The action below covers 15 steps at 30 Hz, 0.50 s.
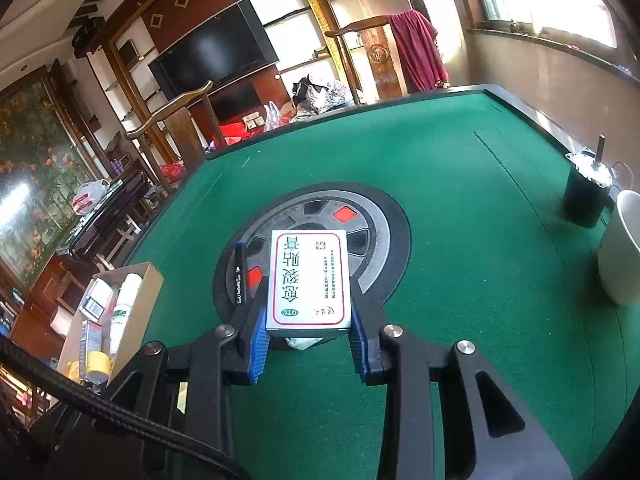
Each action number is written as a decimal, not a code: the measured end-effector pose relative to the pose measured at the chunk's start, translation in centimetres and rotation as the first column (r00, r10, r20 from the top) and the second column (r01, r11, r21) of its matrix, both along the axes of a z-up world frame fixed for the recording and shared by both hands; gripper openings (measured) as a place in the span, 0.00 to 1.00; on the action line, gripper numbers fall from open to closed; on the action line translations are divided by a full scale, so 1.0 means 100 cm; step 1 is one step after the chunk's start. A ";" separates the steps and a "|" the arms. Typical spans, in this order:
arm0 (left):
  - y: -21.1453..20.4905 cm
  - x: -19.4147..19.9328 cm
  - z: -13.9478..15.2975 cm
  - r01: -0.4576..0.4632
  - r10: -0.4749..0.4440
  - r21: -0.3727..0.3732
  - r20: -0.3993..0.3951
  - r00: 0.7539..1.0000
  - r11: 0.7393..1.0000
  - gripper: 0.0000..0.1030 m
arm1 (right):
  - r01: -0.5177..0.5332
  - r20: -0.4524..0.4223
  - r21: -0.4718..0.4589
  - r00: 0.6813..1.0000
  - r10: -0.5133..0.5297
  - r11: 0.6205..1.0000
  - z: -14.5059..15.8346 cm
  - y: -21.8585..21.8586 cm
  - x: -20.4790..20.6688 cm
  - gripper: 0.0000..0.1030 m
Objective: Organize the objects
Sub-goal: 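Carry tin and medicine box into the tray and open both tools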
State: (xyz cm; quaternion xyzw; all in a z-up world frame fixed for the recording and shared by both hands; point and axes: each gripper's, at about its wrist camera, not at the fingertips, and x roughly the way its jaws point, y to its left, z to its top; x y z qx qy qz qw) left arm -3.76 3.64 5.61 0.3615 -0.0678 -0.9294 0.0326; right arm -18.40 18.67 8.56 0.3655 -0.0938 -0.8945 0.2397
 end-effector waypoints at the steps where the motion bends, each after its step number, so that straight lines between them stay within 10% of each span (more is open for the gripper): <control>1: -0.001 0.002 0.002 -0.002 0.002 0.005 -0.004 1.000 1.000 0.41 | -0.004 -0.004 -0.001 1.000 0.004 1.000 0.001 -0.001 0.001 0.30; 15: -0.026 0.024 0.033 -0.025 0.029 0.062 -0.061 0.998 0.998 0.41 | -0.050 -0.030 0.007 0.998 0.050 0.999 0.004 -0.014 0.015 0.30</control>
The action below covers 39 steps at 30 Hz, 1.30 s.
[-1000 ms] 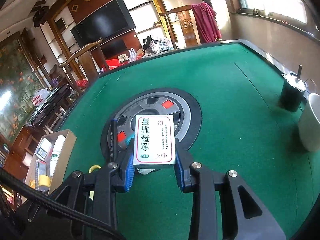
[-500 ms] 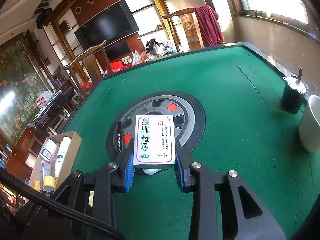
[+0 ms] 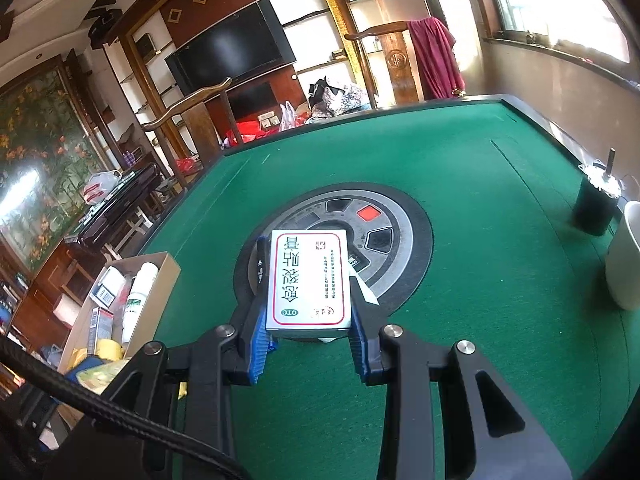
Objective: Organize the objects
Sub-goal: 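Carry tin and medicine box into the tray and open both tools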
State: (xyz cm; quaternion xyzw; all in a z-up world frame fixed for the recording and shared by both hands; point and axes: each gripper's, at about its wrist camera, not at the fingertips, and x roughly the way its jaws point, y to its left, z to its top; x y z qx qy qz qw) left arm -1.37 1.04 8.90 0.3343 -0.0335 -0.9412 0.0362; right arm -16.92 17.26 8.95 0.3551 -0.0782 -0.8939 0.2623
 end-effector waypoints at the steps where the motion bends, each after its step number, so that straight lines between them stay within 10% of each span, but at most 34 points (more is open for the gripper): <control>1: -0.004 0.003 0.003 -0.007 0.007 0.002 -0.008 1.000 1.000 0.41 | -0.006 0.000 0.000 1.000 0.006 1.000 0.000 -0.001 0.001 0.30; 18: -0.107 0.051 0.039 -0.165 0.174 0.096 -0.093 0.980 0.982 0.41 | -0.250 -0.030 0.002 0.968 0.250 0.968 -0.001 -0.069 0.068 0.30; 39: -0.239 0.054 -0.011 -0.361 0.368 0.211 0.005 0.930 0.909 0.41 | -0.608 0.039 0.072 0.794 0.607 0.791 -0.026 -0.213 0.180 0.30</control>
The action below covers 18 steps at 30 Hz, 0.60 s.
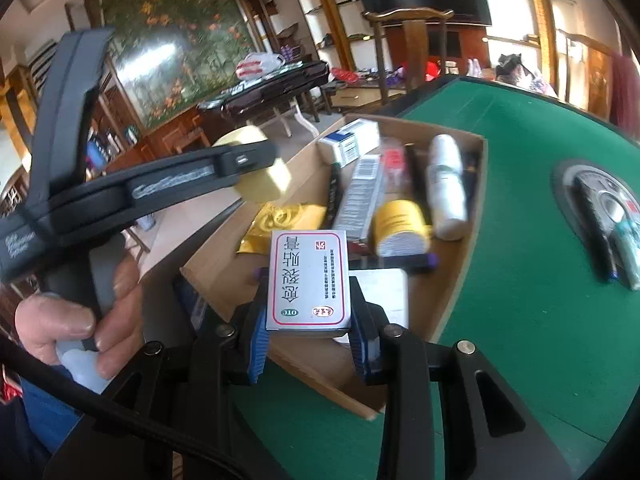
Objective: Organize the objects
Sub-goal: 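Carry tin and medicine box into the tray and open both tools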
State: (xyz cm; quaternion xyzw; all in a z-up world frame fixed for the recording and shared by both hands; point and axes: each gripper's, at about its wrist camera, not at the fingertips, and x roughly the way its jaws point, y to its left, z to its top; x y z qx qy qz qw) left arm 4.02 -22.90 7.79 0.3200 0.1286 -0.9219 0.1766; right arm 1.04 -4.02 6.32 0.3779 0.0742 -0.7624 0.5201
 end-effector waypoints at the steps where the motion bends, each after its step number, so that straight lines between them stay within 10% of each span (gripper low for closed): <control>1: -0.004 -0.005 -0.005 0.000 0.000 0.006 0.008 1.000 1.000 0.41 | -0.007 0.000 0.007 1.000 0.007 1.000 -0.002 -0.004 0.001 0.30; 18: -0.032 -0.030 -0.038 0.018 -0.026 0.084 0.093 0.995 0.996 0.41 | -0.050 0.070 0.075 0.997 0.044 0.996 -0.026 -0.041 -0.002 0.31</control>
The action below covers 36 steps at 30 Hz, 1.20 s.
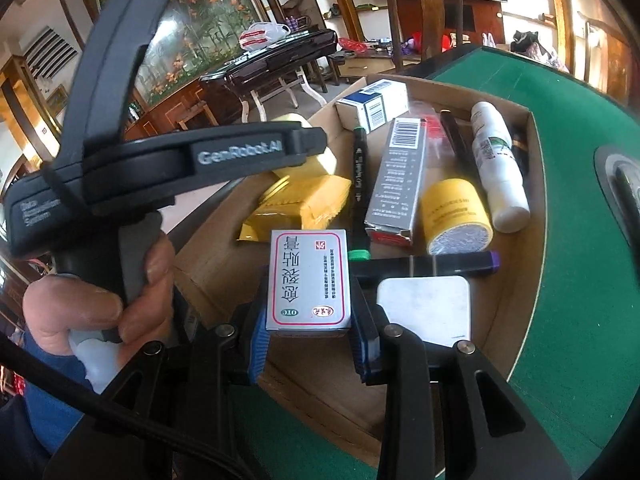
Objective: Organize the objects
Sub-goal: 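Carry tin and medicine box into the tray and open both tools, then move both tools back to the last items on the table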
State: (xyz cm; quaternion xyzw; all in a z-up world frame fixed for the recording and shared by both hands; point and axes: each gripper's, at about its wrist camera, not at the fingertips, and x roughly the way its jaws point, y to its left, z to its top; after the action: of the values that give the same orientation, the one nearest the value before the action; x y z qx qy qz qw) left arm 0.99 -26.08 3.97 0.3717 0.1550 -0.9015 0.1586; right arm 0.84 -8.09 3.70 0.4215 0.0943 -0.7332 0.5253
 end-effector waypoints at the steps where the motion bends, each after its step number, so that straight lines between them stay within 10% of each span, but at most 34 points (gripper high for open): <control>1: 0.000 -0.001 -0.001 0.002 -0.002 -0.001 0.004 1.000 1.000 0.41 | -0.006 0.003 0.004 1.000 0.006 1.000 -0.001 -0.001 0.001 0.31; 21: 0.011 0.009 0.022 0.003 -0.004 -0.023 -0.018 1.000 1.000 0.52 | -0.046 -0.055 -0.040 0.998 0.044 0.998 0.017 0.020 0.009 0.47; 36: 0.084 -0.012 0.053 0.107 -0.108 -0.072 -0.018 0.994 0.992 0.52 | 0.236 0.000 -0.202 0.970 -0.241 0.950 0.048 0.136 -0.096 0.47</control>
State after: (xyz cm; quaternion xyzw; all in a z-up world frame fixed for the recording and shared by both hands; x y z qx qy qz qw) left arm -0.20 -17.70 9.28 0.3639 0.1043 -0.9176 0.1212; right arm -8.73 5.56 8.53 0.3655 -0.0252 -0.8022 0.4714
